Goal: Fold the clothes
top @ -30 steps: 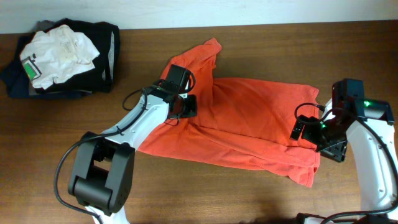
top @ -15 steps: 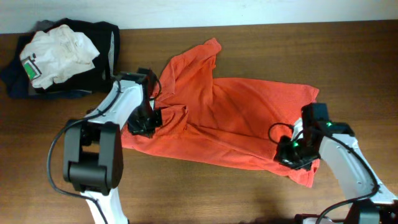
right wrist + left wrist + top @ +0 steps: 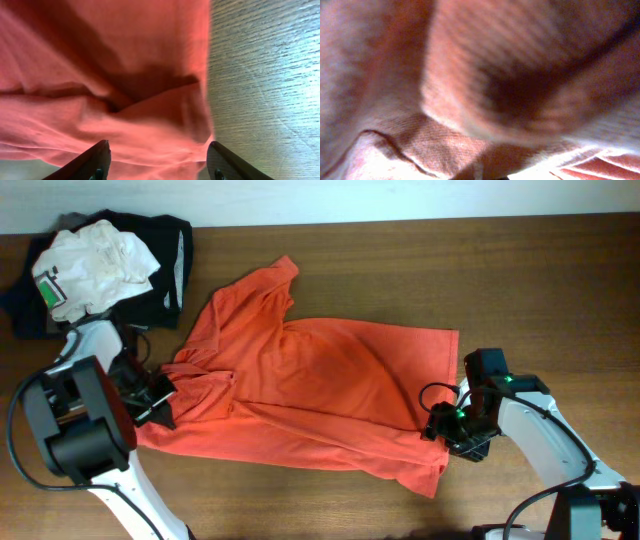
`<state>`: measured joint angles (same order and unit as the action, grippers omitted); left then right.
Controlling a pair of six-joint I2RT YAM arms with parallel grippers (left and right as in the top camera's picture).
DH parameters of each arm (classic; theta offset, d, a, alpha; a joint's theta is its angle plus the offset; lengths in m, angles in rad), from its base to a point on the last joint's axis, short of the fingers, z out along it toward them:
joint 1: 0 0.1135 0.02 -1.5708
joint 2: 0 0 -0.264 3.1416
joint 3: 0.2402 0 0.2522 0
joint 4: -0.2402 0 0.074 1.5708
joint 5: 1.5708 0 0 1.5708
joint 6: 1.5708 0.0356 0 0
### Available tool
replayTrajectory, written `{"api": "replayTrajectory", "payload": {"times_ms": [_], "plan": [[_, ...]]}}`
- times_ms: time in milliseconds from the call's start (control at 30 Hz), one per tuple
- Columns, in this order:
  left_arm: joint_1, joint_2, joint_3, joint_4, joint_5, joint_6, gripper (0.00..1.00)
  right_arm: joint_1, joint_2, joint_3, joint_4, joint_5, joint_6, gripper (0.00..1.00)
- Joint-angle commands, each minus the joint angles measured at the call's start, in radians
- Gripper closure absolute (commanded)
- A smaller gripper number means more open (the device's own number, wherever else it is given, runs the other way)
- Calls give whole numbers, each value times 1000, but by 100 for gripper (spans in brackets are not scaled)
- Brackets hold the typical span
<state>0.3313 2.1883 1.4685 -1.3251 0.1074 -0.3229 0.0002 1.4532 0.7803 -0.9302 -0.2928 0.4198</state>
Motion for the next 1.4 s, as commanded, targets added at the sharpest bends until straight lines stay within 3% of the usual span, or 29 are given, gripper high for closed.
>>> {"api": "replayTrajectory", "payload": {"times_ms": [0,100,233,467,533,833,933,1033,1133,1200,1233,1267,1300,1333,1367], "plan": [[45,-3,-34,43,-154,-21,99,8,8,-7,-44,16,7,32],[31,-37,-34,52,-148,-21,92,8,8,-7,-105,16,4,33],[29,-37,-34,48,-148,-21,92,40,8,-14,-95,12,8,44],[28,-37,-34,50,-130,-21,92,77,8,-64,-25,42,34,41],[29,-37,-34,48,-130,-21,92,79,8,-64,-9,27,43,48],[28,-37,-34,48,-129,-21,92,78,8,-100,51,27,51,50],[28,-37,-34,49,-129,-21,93,78,8,-131,107,8,61,68],[28,-37,-34,52,-129,-21,93,77,8,-100,89,26,60,78],[29,-37,-34,55,-129,-21,93,77,8,29,-39,148,56,80],[29,-37,-34,57,-129,-21,93,77,8,53,-48,148,50,94],[29,-37,-34,58,-129,-21,93,77,8,53,-39,147,50,96],[29,-37,-34,59,-129,-21,93,77,8,53,-45,148,53,96],[29,-37,-34,58,-129,-21,93,77,8,53,-63,148,53,62],[29,-37,-34,58,-129,-21,93,77,8,39,-72,148,53,51],[29,-37,-34,59,-129,-21,93,78,8,13,-68,147,53,52]]}}
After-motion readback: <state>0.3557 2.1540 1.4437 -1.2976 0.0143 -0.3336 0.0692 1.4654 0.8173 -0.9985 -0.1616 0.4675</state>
